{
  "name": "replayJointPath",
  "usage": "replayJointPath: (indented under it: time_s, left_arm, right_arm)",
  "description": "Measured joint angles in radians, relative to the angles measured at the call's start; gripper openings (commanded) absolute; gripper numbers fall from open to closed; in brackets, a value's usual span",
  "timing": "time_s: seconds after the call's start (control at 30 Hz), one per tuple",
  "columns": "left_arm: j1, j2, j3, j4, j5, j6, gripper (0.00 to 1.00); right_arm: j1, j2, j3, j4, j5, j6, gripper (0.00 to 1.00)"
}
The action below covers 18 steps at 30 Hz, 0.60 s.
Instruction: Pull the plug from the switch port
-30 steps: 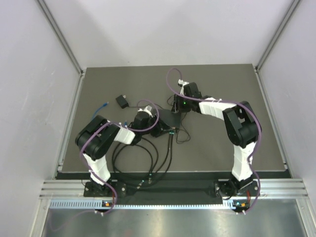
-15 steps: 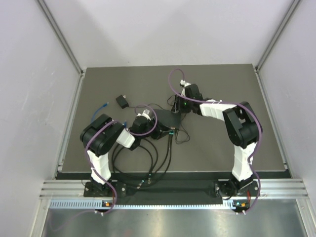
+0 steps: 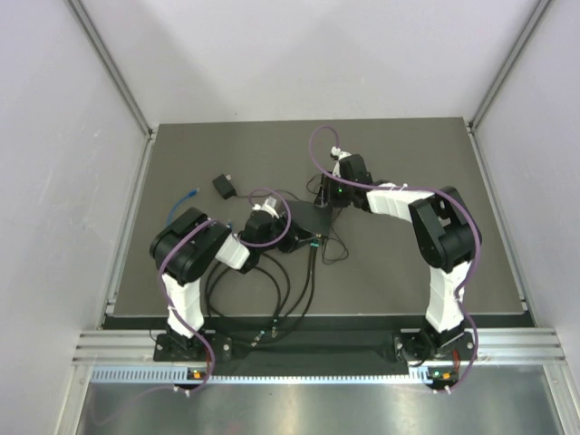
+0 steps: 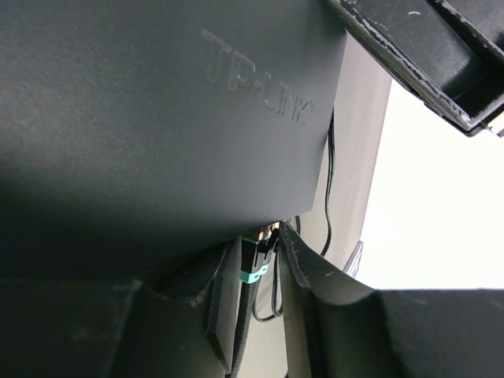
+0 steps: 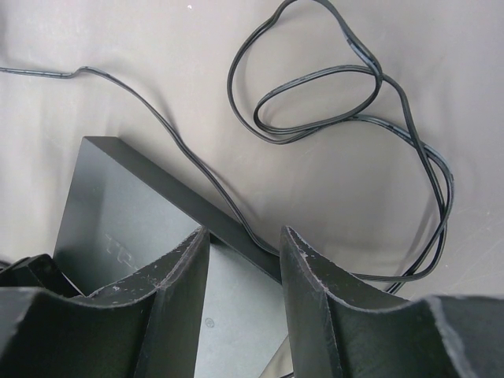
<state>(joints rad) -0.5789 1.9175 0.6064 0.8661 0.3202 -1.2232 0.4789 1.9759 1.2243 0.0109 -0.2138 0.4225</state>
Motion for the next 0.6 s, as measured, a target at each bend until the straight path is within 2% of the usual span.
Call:
replayJointPath:
  time_s: [0.33, 0.6]
  left_arm:
    - [0.002, 0.034, -0.027, 0.108, -0.003, 0.016, 0.26]
    - [0.008, 0.069, -0.053, 0.213, 0.005, 0.013, 0.27]
  right_arm:
    - [-0.003, 0.000, 0.000, 0.000, -0.002, -0.001, 0.41]
    - [-0.003, 0.000, 0.000, -0.003, -0.012, -0.002, 0.41]
